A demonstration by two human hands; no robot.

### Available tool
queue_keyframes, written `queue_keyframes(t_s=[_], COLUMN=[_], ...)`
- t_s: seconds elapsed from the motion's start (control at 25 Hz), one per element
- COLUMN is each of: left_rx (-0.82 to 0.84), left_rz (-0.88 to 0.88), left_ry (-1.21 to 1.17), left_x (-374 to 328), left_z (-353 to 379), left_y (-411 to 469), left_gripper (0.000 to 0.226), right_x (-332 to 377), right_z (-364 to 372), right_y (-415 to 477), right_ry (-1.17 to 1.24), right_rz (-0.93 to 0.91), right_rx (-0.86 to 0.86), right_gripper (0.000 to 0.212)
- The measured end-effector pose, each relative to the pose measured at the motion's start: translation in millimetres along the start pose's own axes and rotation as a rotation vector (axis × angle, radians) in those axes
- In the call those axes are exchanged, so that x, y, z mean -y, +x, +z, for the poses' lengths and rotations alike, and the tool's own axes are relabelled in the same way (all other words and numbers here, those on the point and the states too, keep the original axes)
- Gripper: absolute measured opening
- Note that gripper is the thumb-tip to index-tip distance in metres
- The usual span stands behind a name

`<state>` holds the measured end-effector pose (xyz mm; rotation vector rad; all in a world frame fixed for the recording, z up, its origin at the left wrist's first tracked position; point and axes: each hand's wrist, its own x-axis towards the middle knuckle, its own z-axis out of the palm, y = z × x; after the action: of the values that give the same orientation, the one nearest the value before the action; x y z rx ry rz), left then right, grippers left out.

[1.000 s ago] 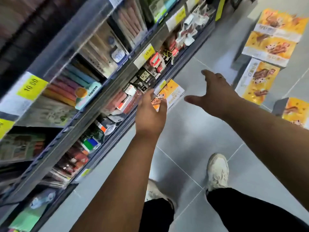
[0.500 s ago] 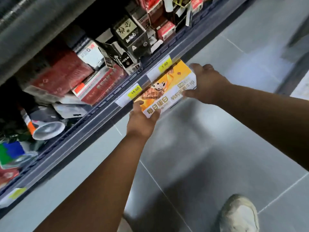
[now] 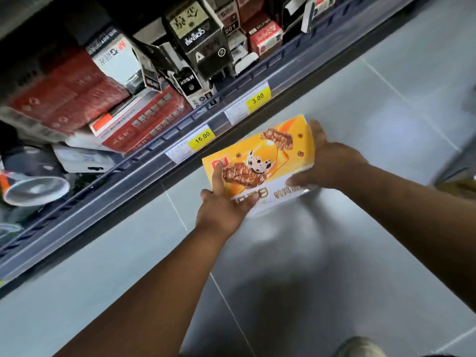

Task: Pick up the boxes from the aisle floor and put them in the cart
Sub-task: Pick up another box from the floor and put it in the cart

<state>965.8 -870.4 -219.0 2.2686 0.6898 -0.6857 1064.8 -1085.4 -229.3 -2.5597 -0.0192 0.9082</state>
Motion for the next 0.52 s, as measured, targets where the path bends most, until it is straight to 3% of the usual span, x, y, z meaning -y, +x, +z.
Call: queue_keyframes(t_s=[0.2,0.36,0.52], left_rx=[0.011,0.082,0.101], left_rz=[0.026,0.040,0.089], left_ry=[-0.141,-0.179,-0.192], left_x=[5,4,-10], left_z=[-1,-7,-25], left_y=[21,21,-8], left_gripper=[0.105,0.114,0.116], right_x=[1,4,11], right_z=[9,3,-20], right_y=[8,3,-42], right_ry=[0.160,0.079,0.109], right_rz=[-0.034,-0.046,0.020], right_rx=[-0.059,-0.002,-0.051], right_gripper=[0.131,0.120,0.115])
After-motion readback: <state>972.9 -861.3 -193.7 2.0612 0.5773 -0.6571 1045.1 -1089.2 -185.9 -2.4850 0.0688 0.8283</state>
